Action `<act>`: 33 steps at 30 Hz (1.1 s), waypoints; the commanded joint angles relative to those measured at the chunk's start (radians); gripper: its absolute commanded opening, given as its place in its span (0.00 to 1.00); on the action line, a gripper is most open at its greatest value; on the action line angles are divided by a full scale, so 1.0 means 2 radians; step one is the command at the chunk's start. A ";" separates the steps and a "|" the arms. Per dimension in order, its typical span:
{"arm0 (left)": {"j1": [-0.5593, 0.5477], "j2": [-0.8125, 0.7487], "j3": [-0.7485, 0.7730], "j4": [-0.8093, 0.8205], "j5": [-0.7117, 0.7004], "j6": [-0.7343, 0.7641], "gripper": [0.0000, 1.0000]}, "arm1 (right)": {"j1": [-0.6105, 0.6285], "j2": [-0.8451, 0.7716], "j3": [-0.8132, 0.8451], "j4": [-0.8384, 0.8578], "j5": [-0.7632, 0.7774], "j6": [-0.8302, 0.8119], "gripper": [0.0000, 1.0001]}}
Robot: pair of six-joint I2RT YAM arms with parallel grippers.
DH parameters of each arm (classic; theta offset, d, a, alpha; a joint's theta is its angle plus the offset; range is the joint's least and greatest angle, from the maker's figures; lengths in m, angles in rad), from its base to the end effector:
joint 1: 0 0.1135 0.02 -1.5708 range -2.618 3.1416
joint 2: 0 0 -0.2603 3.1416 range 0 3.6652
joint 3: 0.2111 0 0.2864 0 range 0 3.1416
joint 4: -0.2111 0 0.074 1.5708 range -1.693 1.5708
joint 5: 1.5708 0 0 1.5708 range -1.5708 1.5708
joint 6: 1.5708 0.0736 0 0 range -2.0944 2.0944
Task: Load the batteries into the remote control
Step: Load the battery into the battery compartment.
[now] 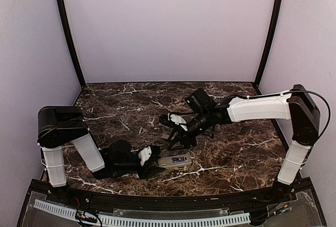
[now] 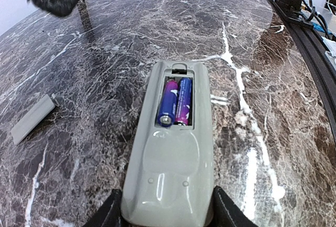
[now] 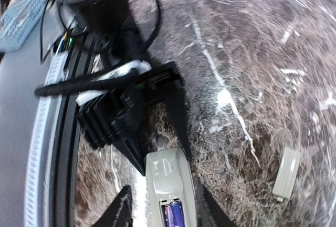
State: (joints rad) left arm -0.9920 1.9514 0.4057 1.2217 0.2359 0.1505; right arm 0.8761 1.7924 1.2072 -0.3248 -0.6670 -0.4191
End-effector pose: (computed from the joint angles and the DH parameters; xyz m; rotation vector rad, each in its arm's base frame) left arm 0.1616 -0.2787 0.0304 1.1992 1.5571 -0.7870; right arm 0.2369 0.3554 0.1587 -1.7179 1.7864 1.0216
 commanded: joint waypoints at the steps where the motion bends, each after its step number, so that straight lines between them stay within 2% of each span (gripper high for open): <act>1: -0.002 -0.005 -0.002 -0.051 0.000 0.012 0.37 | -0.008 -0.035 -0.032 0.054 0.028 0.228 0.30; 4: -0.002 -0.005 -0.002 -0.052 -0.003 0.013 0.37 | -0.003 -0.044 -0.047 0.065 0.029 0.384 0.14; 6: -0.002 -0.005 -0.002 -0.052 -0.004 0.012 0.37 | 0.011 -0.051 -0.063 0.082 0.044 0.448 0.02; 7: -0.002 -0.005 -0.002 -0.052 -0.004 0.012 0.37 | 0.020 -0.052 -0.067 0.083 0.055 0.467 0.00; 14: -0.003 -0.008 -0.002 -0.053 -0.005 0.012 0.37 | 0.044 0.002 -0.039 0.057 0.082 0.513 0.00; 22: -0.003 -0.012 -0.002 -0.056 -0.005 0.013 0.37 | 0.045 0.043 -0.006 0.010 0.110 0.517 0.00; 33: -0.003 -0.012 -0.001 -0.062 -0.005 0.013 0.36 | 0.044 0.057 -0.008 -0.013 0.125 0.515 0.00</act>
State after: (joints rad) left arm -0.9924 1.9366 0.4076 1.1946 0.2348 0.1555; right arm 0.9668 1.8843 1.1854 -0.3237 -0.4461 0.6064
